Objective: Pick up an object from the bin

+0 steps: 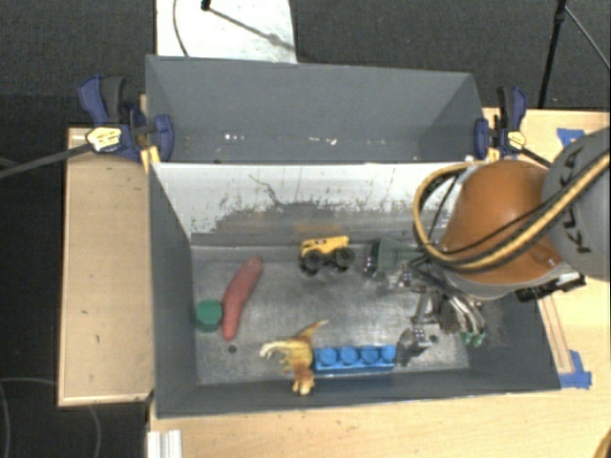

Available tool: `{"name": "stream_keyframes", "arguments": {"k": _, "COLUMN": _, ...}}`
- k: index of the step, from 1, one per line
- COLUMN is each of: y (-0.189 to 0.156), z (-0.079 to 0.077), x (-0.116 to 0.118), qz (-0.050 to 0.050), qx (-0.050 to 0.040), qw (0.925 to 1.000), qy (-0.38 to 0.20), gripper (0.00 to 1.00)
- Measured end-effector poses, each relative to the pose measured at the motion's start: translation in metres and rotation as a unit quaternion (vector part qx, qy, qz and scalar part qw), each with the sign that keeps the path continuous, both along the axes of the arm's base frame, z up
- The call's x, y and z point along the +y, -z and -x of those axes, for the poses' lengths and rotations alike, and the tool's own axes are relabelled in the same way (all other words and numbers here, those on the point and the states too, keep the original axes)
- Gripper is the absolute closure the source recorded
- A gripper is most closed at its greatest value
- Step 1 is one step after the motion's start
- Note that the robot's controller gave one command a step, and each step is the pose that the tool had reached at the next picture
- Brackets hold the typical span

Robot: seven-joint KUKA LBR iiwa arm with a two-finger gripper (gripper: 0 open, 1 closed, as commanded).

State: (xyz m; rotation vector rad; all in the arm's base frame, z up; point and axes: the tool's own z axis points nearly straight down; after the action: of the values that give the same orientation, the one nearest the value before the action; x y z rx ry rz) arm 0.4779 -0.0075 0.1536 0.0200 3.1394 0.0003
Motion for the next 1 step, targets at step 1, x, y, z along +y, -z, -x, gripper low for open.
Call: {"name": "stream_keyframes", "arguments": {"k": 1, "y": 0.0806, "z": -0.0037, "x": 0.0219, "qz": 0.001, "qx": 0.0002, "qw": 0.9918, "qy": -0.128, "gripper": 1.00}}
